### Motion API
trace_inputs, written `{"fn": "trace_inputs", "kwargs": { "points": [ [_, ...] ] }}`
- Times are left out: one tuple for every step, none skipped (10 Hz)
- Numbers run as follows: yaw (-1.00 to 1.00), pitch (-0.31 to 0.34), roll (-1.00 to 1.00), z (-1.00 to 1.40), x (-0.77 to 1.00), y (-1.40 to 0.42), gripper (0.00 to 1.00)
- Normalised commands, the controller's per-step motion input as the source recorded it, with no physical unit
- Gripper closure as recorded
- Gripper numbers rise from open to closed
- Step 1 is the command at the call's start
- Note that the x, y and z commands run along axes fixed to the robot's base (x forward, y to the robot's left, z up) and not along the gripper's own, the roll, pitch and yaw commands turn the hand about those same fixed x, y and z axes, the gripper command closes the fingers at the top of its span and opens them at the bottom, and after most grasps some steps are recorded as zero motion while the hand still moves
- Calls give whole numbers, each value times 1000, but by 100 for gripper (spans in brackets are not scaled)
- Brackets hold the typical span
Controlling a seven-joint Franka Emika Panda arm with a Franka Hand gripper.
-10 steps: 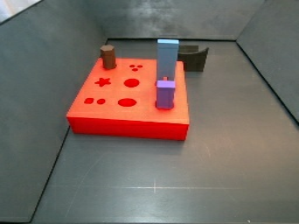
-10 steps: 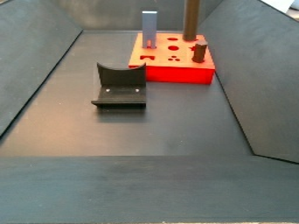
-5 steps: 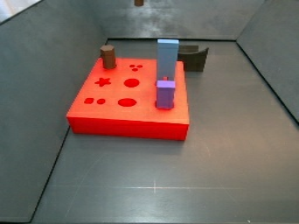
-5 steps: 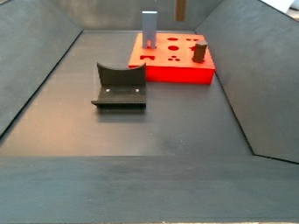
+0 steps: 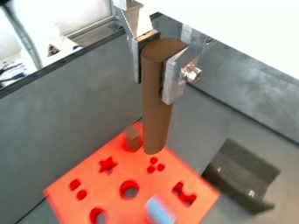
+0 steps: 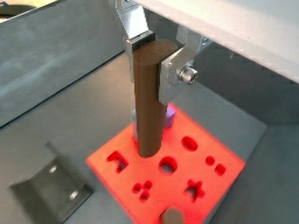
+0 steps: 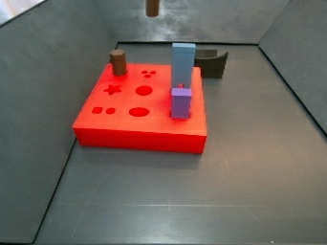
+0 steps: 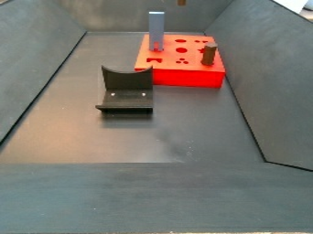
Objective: Pick up the oval object. Move up. Move to above the board. Insert the oval object.
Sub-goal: Move to above the board, then insert the oval object.
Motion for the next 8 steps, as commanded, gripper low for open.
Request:
{"fn": "trace_inputs", "kwargs": {
  "points": [
    [2, 97, 3, 84, 112, -1000, 100],
    [11, 108, 2, 87, 121, -1000, 100],
    [10, 121, 12, 96, 141, -1000, 100],
    [12, 131, 11, 82, 146, -801, 100],
    [9, 132, 13, 59, 126, -519, 100],
    [9, 123, 19, 48, 98, -304, 100],
    [9, 93, 21, 31, 65, -173, 100],
    [283, -291, 17, 0, -446, -66, 100]
  ]
}}
